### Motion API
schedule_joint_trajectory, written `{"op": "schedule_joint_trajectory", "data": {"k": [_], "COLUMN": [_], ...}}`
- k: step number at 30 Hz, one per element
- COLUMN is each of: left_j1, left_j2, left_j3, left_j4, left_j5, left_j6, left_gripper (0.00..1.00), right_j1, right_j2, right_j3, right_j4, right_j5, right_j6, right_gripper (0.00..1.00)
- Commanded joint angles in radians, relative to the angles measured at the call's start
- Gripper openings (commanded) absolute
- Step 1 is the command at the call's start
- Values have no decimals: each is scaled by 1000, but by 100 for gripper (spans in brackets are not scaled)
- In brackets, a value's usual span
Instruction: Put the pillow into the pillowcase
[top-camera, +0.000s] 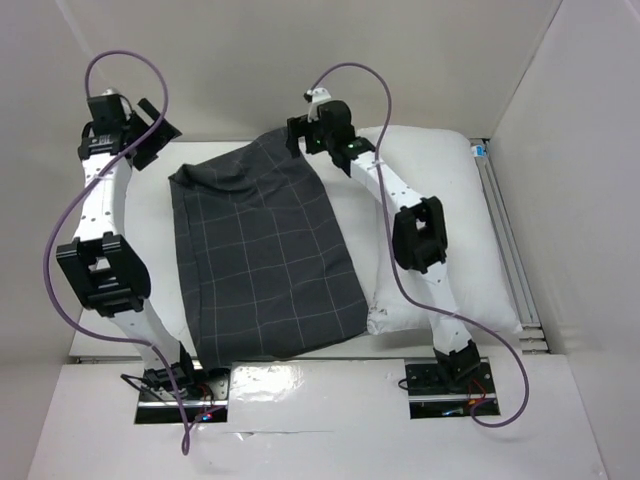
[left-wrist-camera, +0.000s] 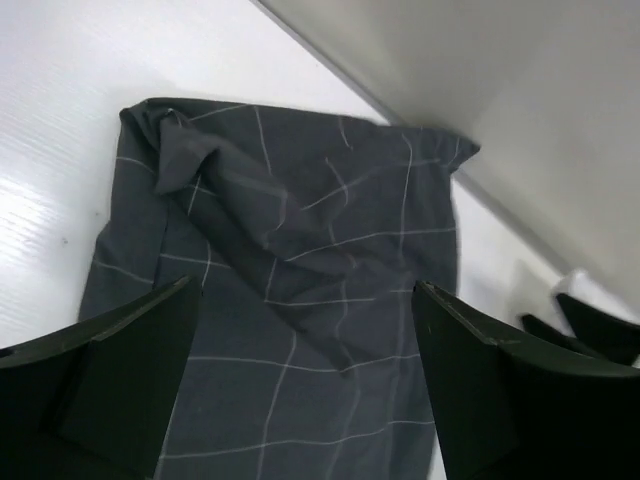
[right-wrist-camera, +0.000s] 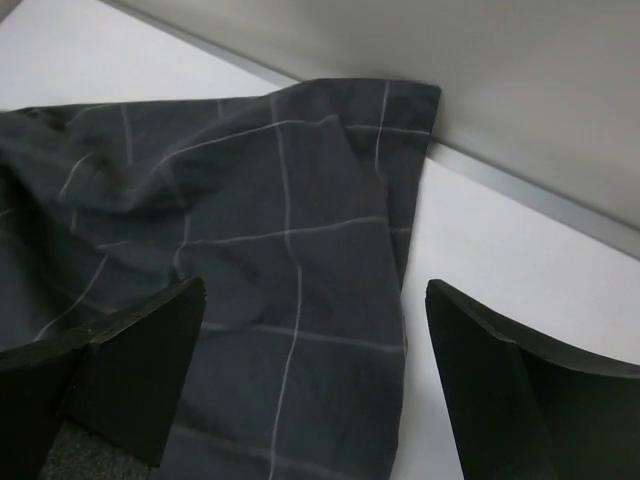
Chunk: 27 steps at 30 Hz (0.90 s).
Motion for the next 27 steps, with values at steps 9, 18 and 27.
{"op": "schedule_joint_trajectory", "data": {"k": [9,18,27], "left_j1": [-397,-351,-198], "left_j2": [-142,-108,18], "left_j3": [-235,-577,-533], "left_j4": [-167,-49,-41], "left_j5": [-189,-159,-128], "left_j6": [197,116,28], "left_gripper": [92,92,81], "right_j1": [52,203,212], "right_j2": [-536,-740,-619], "right_j3": [-457,-923,-1025], "right_j4": [-373,-428,-338], "right_j5": [45,135,102], "right_j6": [88,285,384], "right_gripper": [100,100,88]}}
